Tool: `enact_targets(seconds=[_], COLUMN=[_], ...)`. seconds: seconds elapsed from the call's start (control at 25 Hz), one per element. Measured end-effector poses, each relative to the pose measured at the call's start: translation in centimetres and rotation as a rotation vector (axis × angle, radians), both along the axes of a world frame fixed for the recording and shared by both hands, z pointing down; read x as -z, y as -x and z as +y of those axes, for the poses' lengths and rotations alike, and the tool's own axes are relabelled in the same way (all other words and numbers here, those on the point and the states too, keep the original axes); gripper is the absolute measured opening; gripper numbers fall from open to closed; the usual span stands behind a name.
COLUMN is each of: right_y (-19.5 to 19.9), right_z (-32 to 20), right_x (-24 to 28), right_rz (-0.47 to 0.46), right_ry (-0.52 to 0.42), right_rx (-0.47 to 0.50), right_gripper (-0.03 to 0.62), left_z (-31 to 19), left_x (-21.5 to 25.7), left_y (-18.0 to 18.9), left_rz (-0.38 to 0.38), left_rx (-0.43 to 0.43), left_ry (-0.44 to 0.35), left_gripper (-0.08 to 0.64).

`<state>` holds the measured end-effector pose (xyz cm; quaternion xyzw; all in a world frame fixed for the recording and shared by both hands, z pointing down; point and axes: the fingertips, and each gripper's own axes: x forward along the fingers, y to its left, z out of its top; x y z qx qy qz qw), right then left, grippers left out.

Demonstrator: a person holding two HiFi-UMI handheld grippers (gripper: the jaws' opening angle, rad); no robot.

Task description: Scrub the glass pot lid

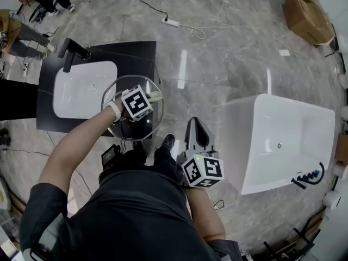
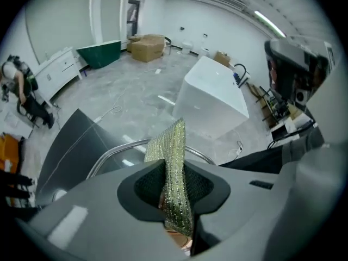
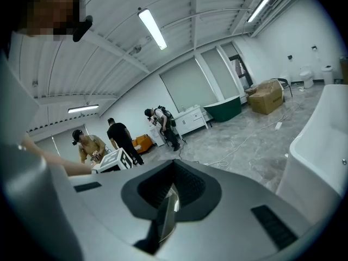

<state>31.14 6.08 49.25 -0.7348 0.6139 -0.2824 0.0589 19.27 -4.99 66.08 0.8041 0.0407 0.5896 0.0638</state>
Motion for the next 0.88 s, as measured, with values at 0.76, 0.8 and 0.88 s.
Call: enact_targets(seconds=[0.76, 0.8, 0.88], right_y=[6.3, 6.6, 7.1], right_z=[0.5, 0.4, 0.5], right_x=[0.3, 0.5, 0.6], right_rz=[0.015, 0.016, 0.018], right_ry=[0.018, 0.02, 0.025], right_rx=[-0.021, -0.021, -0.02], right_gripper=[0.006, 0.006, 0.006], left_z=[11.8, 12.0, 12.2], left_x=[-1.7, -1.7, -1.5], left_y=[4.8, 5.0, 5.3], left_rz=[0.041, 0.047, 0.065], left_rx=[-0.337, -0.341, -0.348], left_ry=[-0.057, -0.063, -0.084], left_gripper=[0.072, 0.072, 0.072])
